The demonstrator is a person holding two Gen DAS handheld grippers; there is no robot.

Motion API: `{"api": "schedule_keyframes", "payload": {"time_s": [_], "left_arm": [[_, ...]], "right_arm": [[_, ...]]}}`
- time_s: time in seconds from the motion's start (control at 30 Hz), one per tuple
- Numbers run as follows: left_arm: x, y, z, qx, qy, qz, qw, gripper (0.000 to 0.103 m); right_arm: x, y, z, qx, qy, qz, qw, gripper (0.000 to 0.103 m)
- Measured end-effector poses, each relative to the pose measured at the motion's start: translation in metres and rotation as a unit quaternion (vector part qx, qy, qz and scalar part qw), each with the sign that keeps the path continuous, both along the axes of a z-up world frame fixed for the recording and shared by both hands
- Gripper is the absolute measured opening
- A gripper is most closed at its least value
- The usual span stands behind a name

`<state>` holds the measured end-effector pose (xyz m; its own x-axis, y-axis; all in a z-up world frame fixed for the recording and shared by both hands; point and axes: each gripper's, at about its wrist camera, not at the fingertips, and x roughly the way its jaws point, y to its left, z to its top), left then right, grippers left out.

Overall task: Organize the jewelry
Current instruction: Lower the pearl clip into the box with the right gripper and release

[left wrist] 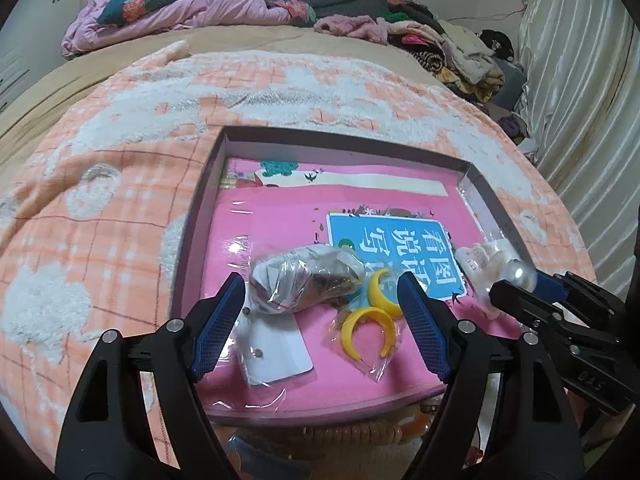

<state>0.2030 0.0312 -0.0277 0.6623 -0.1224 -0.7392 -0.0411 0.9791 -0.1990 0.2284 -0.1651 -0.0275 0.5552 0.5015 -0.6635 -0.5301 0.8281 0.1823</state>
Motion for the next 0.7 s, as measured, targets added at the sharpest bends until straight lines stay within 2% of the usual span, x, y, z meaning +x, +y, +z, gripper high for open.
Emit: {"api": "schedule_keyframes", "payload": {"time_s": [0.17,0.3,0.4,0.5,0.7], "left_arm": [[-0.007,0.005,0.010,-0.001,-0.012,0.012,0.9999,0.080],[-0.014,0.009,0.019,-0.002,-0.021,0.020,0.9996,0.084],[-0.017,0.012,0.025,-0.004,-0.027,0.027,0.9993,0.087],[-0.024,0.019,0.033,-0.019,-0.035,0.038,0.9985,0.092],[-0.040,0.026,0.053,-0.020,-0.057,0.052,0.9969,0.094]], "right_arm": [[-0.002,-0.002,0.006,0.006,-0.006,0.000,1.000,0.043],[-0.006,-0.007,0.013,0.016,-0.016,-0.005,1.000,0.056],[-0.008,-0.011,0.020,0.023,-0.023,-0.010,0.999,0.061],[-0.012,-0.017,0.028,0.031,-0.032,-0.020,0.999,0.070],[-0.023,-0.034,0.050,0.057,-0.057,-0.034,0.996,0.081]]}}
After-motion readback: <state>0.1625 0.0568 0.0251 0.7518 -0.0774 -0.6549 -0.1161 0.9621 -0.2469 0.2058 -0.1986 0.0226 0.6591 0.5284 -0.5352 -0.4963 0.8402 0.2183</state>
